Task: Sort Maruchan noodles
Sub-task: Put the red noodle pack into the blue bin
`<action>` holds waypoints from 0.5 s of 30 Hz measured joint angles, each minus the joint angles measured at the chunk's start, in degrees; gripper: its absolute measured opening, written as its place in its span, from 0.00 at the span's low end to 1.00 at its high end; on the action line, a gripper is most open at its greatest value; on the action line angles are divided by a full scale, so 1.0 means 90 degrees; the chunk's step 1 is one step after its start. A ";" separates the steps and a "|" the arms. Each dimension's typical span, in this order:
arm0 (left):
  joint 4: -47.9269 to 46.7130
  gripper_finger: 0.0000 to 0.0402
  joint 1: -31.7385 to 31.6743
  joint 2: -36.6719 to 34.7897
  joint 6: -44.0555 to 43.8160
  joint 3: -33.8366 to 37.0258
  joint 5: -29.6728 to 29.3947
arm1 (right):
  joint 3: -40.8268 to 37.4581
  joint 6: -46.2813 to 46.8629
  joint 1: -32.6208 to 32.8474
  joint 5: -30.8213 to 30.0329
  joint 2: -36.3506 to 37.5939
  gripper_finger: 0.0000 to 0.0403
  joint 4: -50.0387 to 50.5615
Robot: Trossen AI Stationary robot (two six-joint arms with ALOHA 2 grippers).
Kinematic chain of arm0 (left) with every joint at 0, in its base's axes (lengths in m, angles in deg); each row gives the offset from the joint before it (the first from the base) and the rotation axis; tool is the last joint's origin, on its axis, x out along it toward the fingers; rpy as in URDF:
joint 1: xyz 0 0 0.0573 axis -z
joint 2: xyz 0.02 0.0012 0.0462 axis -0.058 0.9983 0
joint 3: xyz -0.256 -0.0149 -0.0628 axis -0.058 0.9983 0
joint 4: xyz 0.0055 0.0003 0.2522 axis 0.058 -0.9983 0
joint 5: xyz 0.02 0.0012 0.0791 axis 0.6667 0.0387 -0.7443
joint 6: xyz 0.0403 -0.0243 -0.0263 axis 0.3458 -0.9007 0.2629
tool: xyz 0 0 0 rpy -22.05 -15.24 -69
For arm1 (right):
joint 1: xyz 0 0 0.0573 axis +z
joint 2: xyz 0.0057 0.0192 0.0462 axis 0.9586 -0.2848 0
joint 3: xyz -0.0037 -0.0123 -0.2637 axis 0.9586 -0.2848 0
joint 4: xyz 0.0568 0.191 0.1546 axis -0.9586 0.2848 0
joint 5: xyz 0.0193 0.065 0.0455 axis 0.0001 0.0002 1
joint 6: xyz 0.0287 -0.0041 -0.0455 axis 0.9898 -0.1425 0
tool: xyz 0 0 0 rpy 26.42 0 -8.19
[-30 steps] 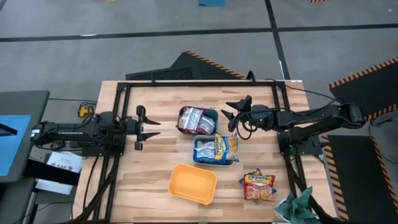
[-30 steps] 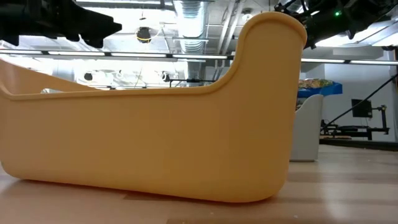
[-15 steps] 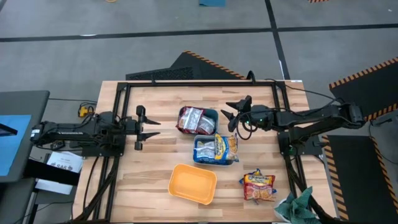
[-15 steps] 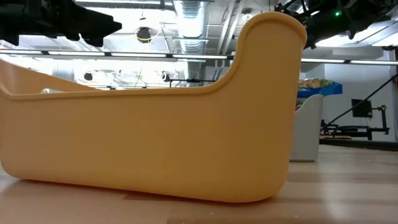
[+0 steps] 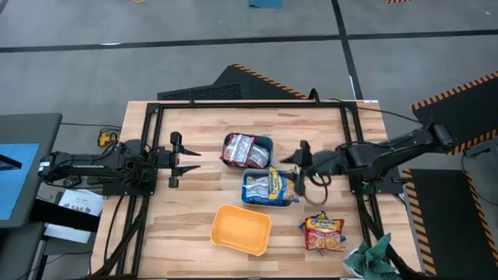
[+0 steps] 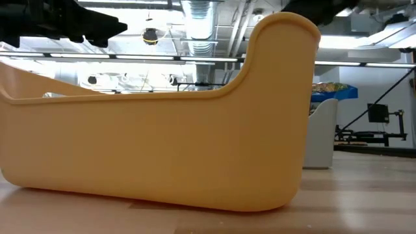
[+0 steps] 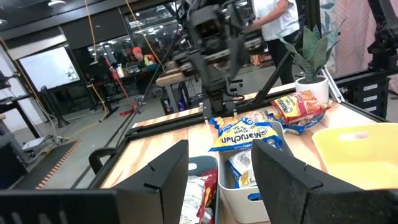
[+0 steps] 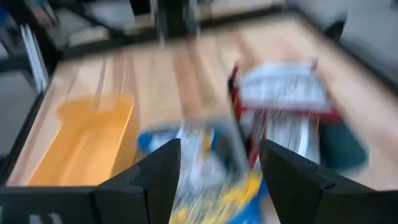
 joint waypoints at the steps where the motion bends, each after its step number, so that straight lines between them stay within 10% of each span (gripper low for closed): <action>1: 0.0000 0.41 0.0000 0.0000 0.0000 0.0000 0.0000 | 0.0255 0.0310 0.0199 -0.0138 -0.0046 0.59 0.0612; 15: -0.0007 0.41 0.0000 0.0002 -0.0016 0.0000 0.0000 | 0.1160 0.4051 0.1847 -0.0080 -0.0560 0.59 0.3902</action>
